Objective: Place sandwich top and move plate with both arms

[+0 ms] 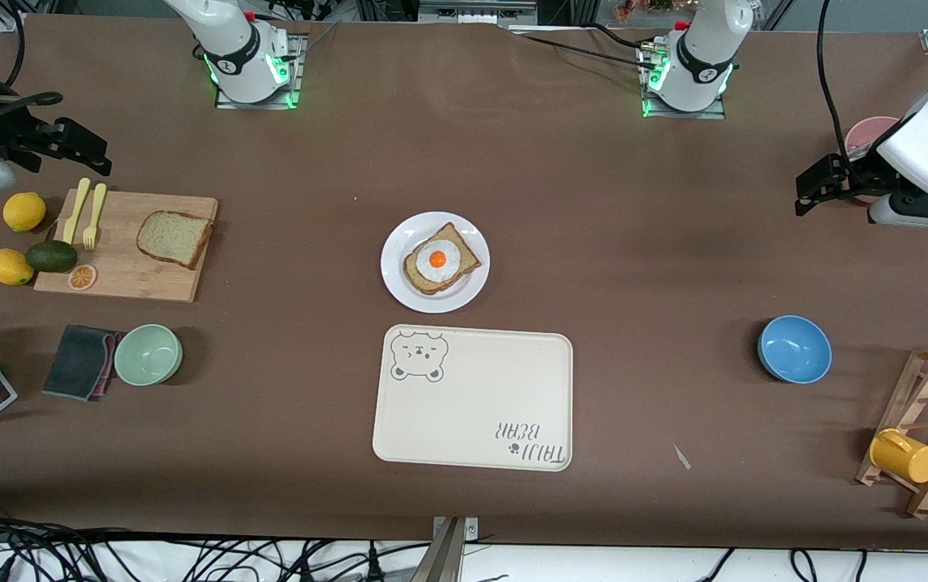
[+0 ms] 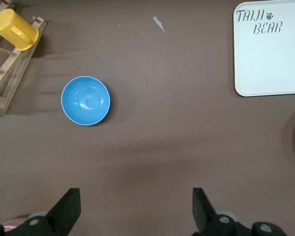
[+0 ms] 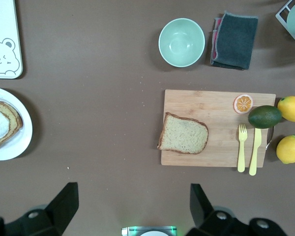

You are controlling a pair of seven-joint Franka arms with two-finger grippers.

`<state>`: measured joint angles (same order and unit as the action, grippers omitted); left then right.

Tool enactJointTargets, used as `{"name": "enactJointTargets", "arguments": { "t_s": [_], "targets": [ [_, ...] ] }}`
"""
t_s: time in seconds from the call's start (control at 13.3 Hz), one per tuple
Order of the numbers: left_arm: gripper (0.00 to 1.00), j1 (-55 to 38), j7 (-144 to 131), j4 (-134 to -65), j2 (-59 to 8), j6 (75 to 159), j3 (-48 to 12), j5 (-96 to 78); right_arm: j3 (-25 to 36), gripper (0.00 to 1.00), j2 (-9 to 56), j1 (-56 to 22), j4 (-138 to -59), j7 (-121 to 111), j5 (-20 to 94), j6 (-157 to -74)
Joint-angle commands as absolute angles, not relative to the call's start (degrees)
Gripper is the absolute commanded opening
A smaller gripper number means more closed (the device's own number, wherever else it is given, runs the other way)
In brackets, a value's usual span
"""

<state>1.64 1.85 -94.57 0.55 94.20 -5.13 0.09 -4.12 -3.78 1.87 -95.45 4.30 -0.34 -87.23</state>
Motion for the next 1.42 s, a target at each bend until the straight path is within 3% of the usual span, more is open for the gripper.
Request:
{"name": "enactJointTargets", "arguments": {
  "t_s": [0.0, 1.35],
  "targets": [
    [1.00, 2.1, 1.7, -94.4, 1.1, 93.3, -5.4, -1.5, -4.5, 1.00, -2.6, 2.0, -94.0, 4.8, -0.8, -86.3],
    [1.00, 2.1, 1.7, -94.4, 1.1, 92.7, -5.4, -1.5, -4.8, 1.00, -2.0, 1.0, -94.0, 5.6, 0.2, -88.6]
  ]
}}
